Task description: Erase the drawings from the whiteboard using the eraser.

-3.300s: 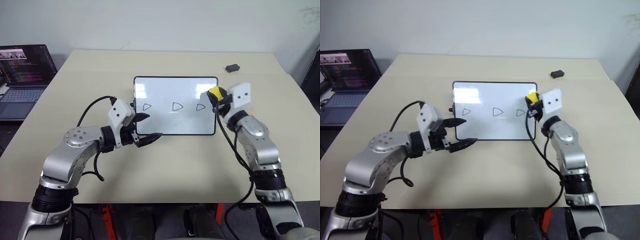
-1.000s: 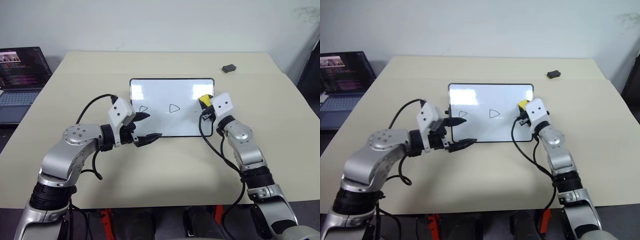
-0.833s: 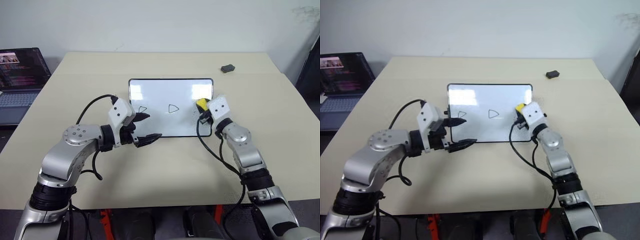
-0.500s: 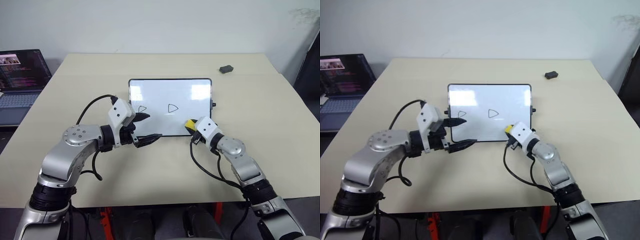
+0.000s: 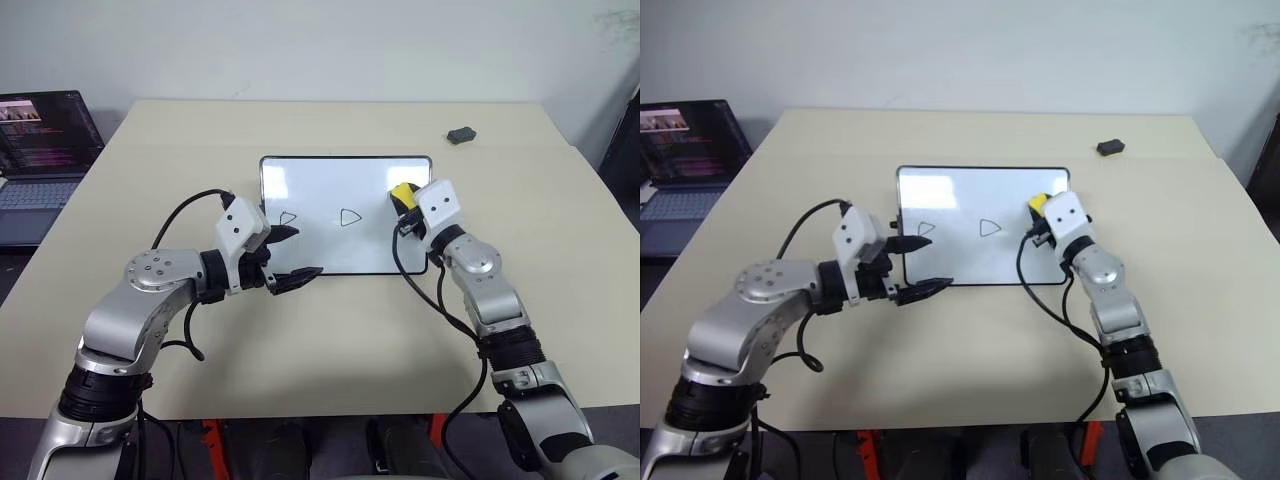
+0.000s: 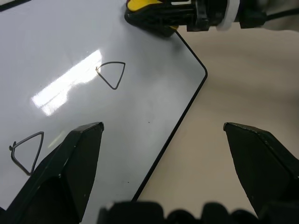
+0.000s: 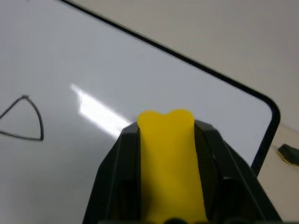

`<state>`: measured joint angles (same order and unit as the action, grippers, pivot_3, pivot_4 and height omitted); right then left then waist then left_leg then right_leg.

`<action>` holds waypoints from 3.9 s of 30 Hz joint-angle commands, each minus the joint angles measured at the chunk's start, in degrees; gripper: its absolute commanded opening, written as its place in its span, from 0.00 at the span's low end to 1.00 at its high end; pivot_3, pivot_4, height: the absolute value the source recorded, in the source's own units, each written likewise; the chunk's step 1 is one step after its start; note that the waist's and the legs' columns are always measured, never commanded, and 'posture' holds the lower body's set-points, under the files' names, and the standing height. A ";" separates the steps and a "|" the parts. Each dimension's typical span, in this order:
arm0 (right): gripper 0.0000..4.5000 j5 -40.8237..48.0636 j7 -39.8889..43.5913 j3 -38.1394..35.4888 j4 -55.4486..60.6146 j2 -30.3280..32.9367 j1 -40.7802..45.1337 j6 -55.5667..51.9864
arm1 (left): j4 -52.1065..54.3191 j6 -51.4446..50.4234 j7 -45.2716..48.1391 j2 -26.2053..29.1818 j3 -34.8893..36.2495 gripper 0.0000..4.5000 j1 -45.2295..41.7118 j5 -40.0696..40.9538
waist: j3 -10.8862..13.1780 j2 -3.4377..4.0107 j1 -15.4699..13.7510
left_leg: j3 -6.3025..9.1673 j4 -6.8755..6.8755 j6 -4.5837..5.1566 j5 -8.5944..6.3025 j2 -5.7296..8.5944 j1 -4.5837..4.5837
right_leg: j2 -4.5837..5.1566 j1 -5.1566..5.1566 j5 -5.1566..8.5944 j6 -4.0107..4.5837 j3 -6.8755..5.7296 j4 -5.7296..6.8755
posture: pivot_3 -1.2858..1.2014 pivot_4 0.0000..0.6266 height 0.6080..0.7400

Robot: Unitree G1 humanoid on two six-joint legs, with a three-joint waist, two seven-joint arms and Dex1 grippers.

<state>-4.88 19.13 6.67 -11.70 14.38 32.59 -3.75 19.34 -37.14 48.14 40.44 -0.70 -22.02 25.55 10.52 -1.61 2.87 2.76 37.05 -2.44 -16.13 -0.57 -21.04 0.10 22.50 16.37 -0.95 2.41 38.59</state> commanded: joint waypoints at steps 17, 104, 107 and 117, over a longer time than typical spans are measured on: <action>0.26 4.00 4.61 -1.31 5.81 1.45 -3.85 0.32 | -0.02 0.67 -1.83 -0.10 1.44 1.00 -0.14 -0.68 | 0.00 0.00 -0.11 | 0.05 0.08 -0.03 0.02 0.05 0.14 | 0.00 -0.08 0.01 0.01 -0.04 0.24 | 0.52 0.24 1.00; 0.26 0.44 7.84 4.35 0.92 -1.66 2.42 0.49 | 6.77 -5.05 -9.41 1.37 5.78 1.00 5.95 1.13 | -0.14 -0.08 -0.86 | 0.11 0.93 -0.02 0.02 0.03 -0.66 | 0.00 0.71 -0.05 0.10 -0.10 0.94 | 0.52 0.24 1.00; 0.26 -0.02 5.18 2.87 -2.80 -2.39 6.40 1.75 | 6.78 -5.09 -9.41 1.40 5.80 1.00 6.01 1.14 | -0.14 -0.08 -0.87 | 0.09 0.93 -0.02 0.03 0.04 -0.70 | 0.00 0.76 -0.05 0.11 -0.09 0.94 | 0.52 0.24 1.00; 0.26 -3.13 4.06 5.93 -12.96 -4.67 11.63 3.82 | 7.10 -5.31 -9.56 1.42 5.92 1.00 6.27 1.19 | -0.15 -0.08 -0.81 | 0.08 0.88 -0.01 0.01 0.03 -0.80 | 0.03 0.76 -0.07 0.10 -0.09 0.70 | 0.52 0.24 1.00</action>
<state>-7.41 22.56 11.59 -24.10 10.06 43.89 -0.37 24.39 -42.42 38.38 41.26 4.62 -15.37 26.39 10.37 -1.70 2.06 2.86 37.93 -2.45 -16.12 -0.54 -21.82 0.13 23.26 16.30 -0.85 2.31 39.31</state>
